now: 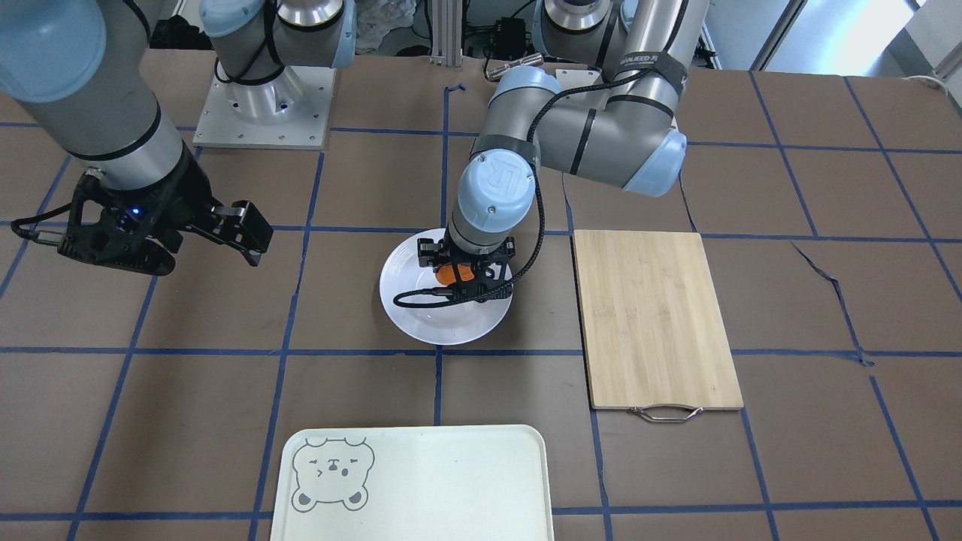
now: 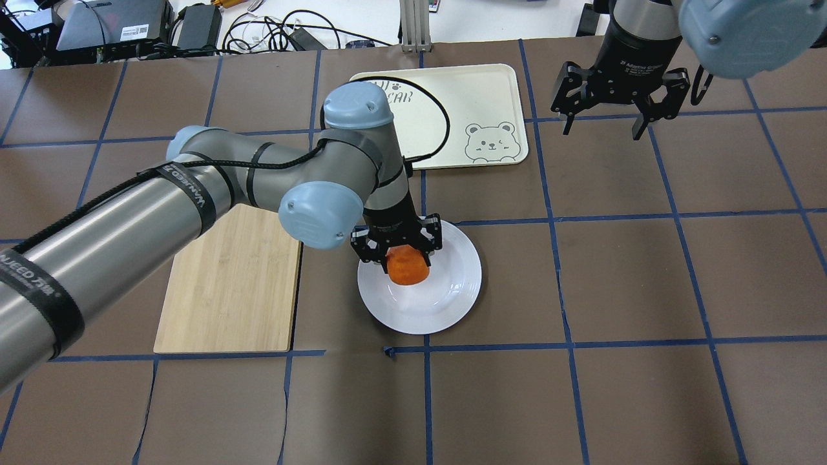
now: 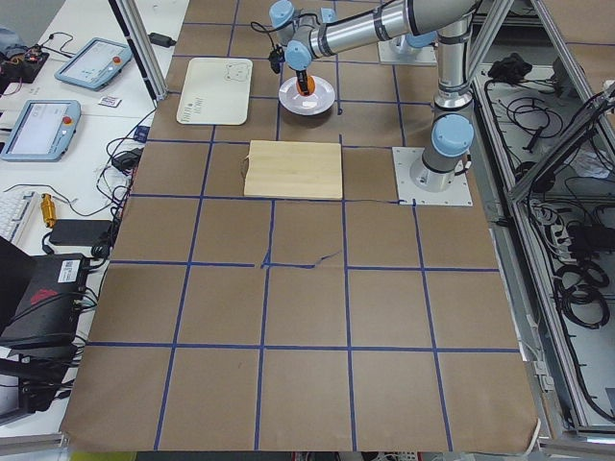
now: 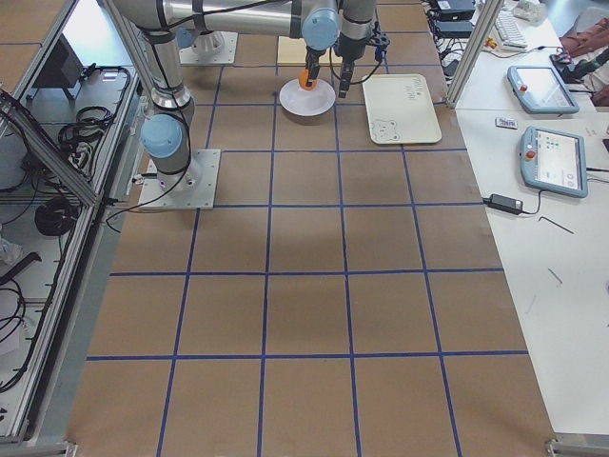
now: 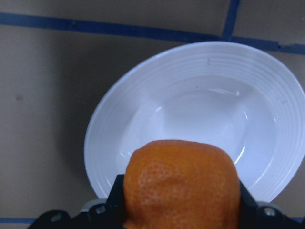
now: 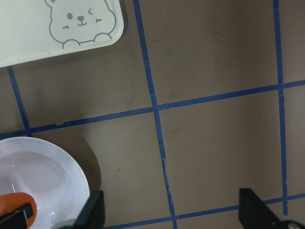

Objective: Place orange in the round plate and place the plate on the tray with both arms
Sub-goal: 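Carry the orange with the left gripper onto the white plate and release, then raise the left gripper away from the plate while the right gripper moves toward the plate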

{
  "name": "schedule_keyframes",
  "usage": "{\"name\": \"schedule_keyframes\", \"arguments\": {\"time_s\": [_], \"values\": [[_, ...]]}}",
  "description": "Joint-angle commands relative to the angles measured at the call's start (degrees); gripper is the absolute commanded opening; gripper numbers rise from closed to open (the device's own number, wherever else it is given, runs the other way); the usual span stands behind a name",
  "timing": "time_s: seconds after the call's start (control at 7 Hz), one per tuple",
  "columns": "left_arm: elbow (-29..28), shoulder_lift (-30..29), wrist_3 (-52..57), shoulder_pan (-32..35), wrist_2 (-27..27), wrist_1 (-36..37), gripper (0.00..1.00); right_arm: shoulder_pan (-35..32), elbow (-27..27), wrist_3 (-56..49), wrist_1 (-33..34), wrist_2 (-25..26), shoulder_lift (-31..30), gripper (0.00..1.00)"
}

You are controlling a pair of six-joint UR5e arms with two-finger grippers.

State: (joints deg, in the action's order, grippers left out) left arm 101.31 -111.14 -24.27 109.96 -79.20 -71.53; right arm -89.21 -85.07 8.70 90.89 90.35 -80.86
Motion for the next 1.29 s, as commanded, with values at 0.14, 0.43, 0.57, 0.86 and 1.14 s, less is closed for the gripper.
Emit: {"name": "schedule_keyframes", "arguments": {"time_s": [0.14, 0.43, 0.57, 0.86, 1.14], "values": [[1.97, -0.23, -0.86, 0.87, -0.6, 6.5, 1.0, 0.0, -0.01, 0.01, -0.01, 0.09, 0.0, 1.0], [-5.64, 2.84, -0.25, -1.75, -9.97, -0.92, 1.0, 0.0, -0.01, -0.08, -0.01, 0.0, 0.0, 1.0], [-11.08, 5.12, 1.14, -3.59, -10.45, -7.07, 1.0, 0.08, -0.01, -0.26, 0.16, 0.0, 0.08, 1.0], [-21.02, 10.56, 8.17, -5.19, -11.51, -17.88, 1.0, -0.26, -0.09, 0.44, 2.6, -0.35, 0.69, 1.0], [-22.47, 16.63, 8.89, -5.02, -11.59, -17.86, 1.0, -0.18, -1.49, 0.18, 3.58, -1.22, 2.01, 1.0]]}}
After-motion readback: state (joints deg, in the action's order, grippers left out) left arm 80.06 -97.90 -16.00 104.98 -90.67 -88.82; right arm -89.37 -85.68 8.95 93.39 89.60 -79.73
